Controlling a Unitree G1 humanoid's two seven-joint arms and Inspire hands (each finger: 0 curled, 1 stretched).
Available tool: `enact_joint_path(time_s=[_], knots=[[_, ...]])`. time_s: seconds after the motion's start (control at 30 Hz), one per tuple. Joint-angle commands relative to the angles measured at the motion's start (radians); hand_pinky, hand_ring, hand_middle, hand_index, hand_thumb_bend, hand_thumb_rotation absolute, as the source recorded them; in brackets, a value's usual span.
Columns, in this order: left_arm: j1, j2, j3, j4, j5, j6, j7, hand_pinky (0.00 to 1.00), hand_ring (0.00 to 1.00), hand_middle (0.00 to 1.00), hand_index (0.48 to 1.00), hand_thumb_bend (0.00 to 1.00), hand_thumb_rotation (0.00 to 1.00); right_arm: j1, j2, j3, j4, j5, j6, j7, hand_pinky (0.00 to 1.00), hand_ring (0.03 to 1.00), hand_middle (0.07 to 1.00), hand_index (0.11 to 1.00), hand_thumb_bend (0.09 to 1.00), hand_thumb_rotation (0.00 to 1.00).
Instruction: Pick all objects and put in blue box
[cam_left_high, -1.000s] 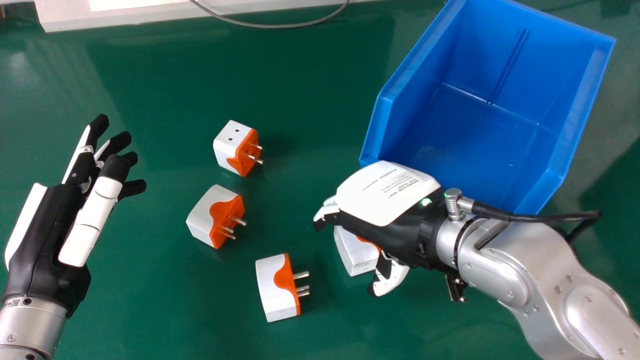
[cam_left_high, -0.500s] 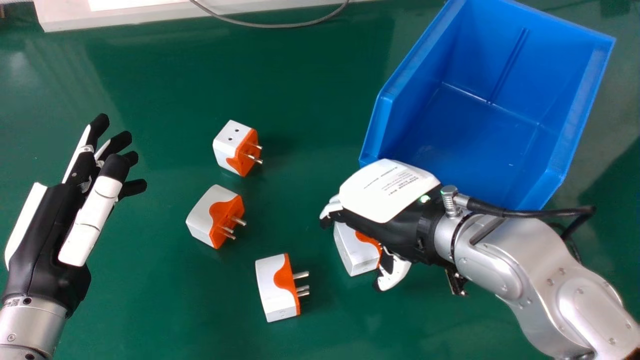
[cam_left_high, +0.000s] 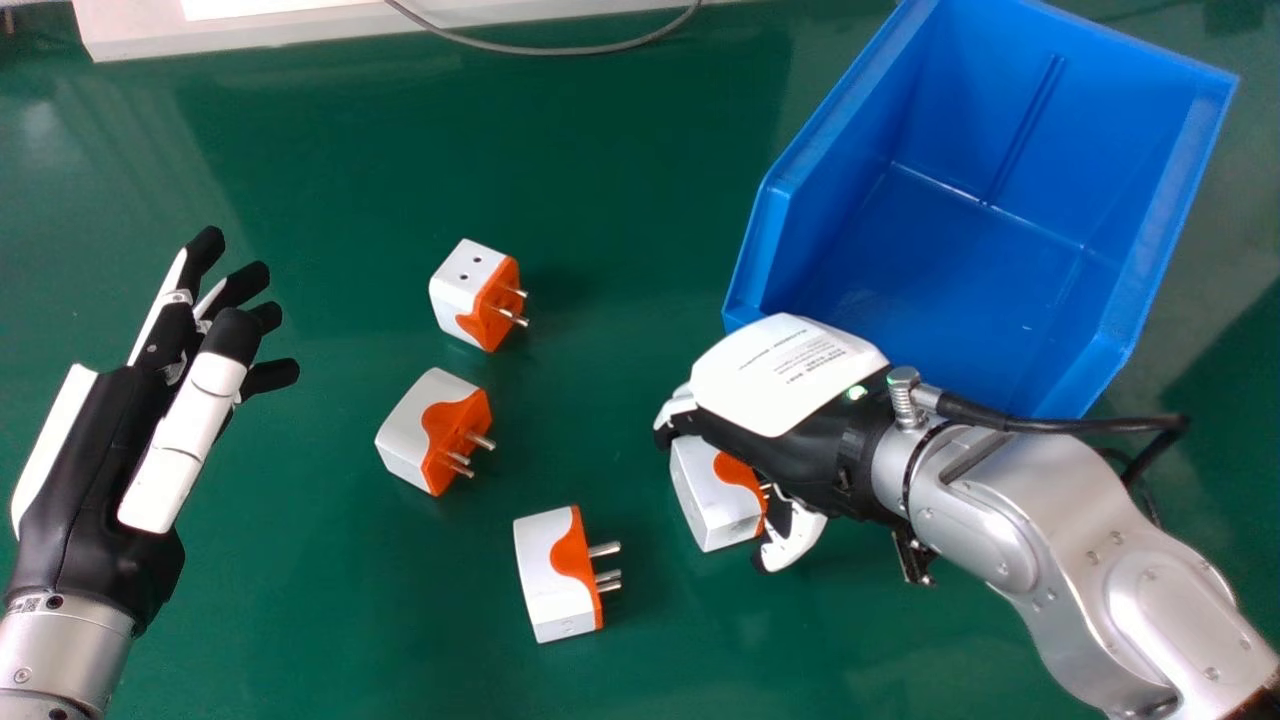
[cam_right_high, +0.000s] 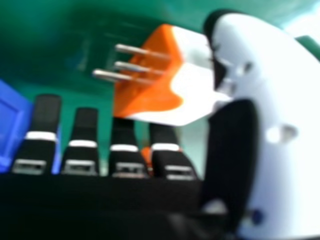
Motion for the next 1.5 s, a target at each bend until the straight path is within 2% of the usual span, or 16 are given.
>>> enact_joint_path(time_s=[0.0,0.13,0.4,0.53,0.67,0.7,0.87,0.9,0.93,1.0,1.03,1.07,1.1,1.17,1.2,1.47], knots=[[0.002,0.008,0.01,-0.024,-0.013,-0.003,0.001,0.81,0.91,0.94,0.983,0.8,0.85,-0.007,0.006,-0.006,-0.019,-0.011,0.017,-0.019,0.71,0.846,0.867,0.798,0.458,0.01],[0.0,0.01,0.01,-0.021,-0.011,-0.003,0.001,0.81,0.91,0.94,0.983,0.8,0.85,-0.003,0.008,0.0,-0.014,-0.003,0.018,-0.028,0.72,0.849,0.868,0.799,0.458,0.01],[0.003,0.008,0.006,-0.049,-0.006,0.016,0.007,0.81,0.91,0.94,0.984,0.8,0.85,-0.008,0.002,0.017,0.033,0.002,-0.008,-0.066,0.72,0.846,0.865,0.791,0.427,0.0],[-0.006,0.009,0.007,-0.032,-0.006,0.013,0.004,0.81,0.91,0.94,0.984,0.8,0.85,-0.012,0.001,0.032,0.056,-0.005,-0.021,-0.091,0.71,0.834,0.857,0.78,0.421,0.0],[-0.009,0.007,0.004,-0.036,-0.004,0.015,0.005,0.81,0.91,0.94,0.984,0.79,0.85,-0.013,-0.001,0.042,0.073,-0.007,-0.039,-0.123,0.68,0.813,0.837,0.759,0.45,0.0],[-0.009,0.006,0.003,-0.035,-0.002,0.015,0.007,0.81,0.91,0.94,0.985,0.79,0.85,-0.012,-0.002,0.042,0.075,-0.006,-0.043,-0.131,0.66,0.799,0.823,0.746,0.463,0.0],[-0.007,0.004,-0.001,-0.037,0.029,0.005,0.032,0.8,0.9,0.93,0.976,0.77,0.85,-0.007,0.0,0.045,0.105,-0.006,-0.066,-0.21,0.62,0.755,0.773,0.702,0.508,0.0],[-0.006,0.004,-0.001,-0.039,0.034,0.004,0.036,0.8,0.9,0.93,0.976,0.77,0.85,-0.004,0.001,0.044,0.11,-0.004,-0.072,-0.232,0.62,0.755,0.773,0.702,0.508,0.0],[-0.005,0.004,-0.002,-0.042,0.041,0.005,0.041,0.8,0.9,0.92,0.968,0.76,0.85,-0.001,0.002,0.041,0.117,0.0,-0.08,-0.259,0.59,0.721,0.736,0.66,0.508,0.02],[-0.006,0.005,-0.002,-0.044,0.049,0.005,0.047,0.8,0.9,0.92,0.968,0.76,0.85,0.004,0.002,0.037,0.129,0.007,-0.098,-0.312,0.59,0.721,0.736,0.66,0.508,0.02],[-0.006,0.005,-0.003,-0.044,0.052,0.004,0.049,0.8,0.89,0.92,0.96,0.75,0.85,0.005,0.002,0.036,0.134,0.01,-0.106,-0.334,0.53,0.647,0.684,0.64,0.507,0.02],[-0.006,0.005,-0.003,-0.045,0.054,0.005,0.051,0.8,0.89,0.92,0.96,0.75,0.85,0.007,0.001,0.035,0.139,0.012,-0.116,-0.361,0.53,0.647,0.684,0.64,0.507,0.02],[-0.005,0.004,-0.004,-0.05,0.057,0.006,0.053,0.79,0.89,0.91,0.954,0.75,0.85,0.009,0.0,0.033,0.146,0.016,-0.131,-0.397,0.45,0.582,0.634,0.617,0.506,0.01],[-0.002,0.003,-0.006,-0.057,0.058,0.007,0.055,0.79,0.89,0.91,0.954,0.75,0.85,0.009,-0.004,0.032,0.166,0.015,-0.165,-0.47,0.45,0.582,0.634,0.617,0.506,0.01],[-0.001,0.004,-0.007,-0.061,0.058,0.007,0.056,0.79,0.88,0.91,0.949,0.75,0.85,0.008,-0.006,0.033,0.174,0.014,-0.177,-0.494,0.39,0.53,0.596,0.599,0.506,0.01],[0.0,0.013,-0.01,-0.062,0.061,0.007,0.055,0.78,0.88,0.9,0.94,0.74,0.85,-0.002,-0.015,0.042,0.208,-0.011,-0.232,-0.616,0.37,0.471,0.562,0.534,0.504,0.01]])
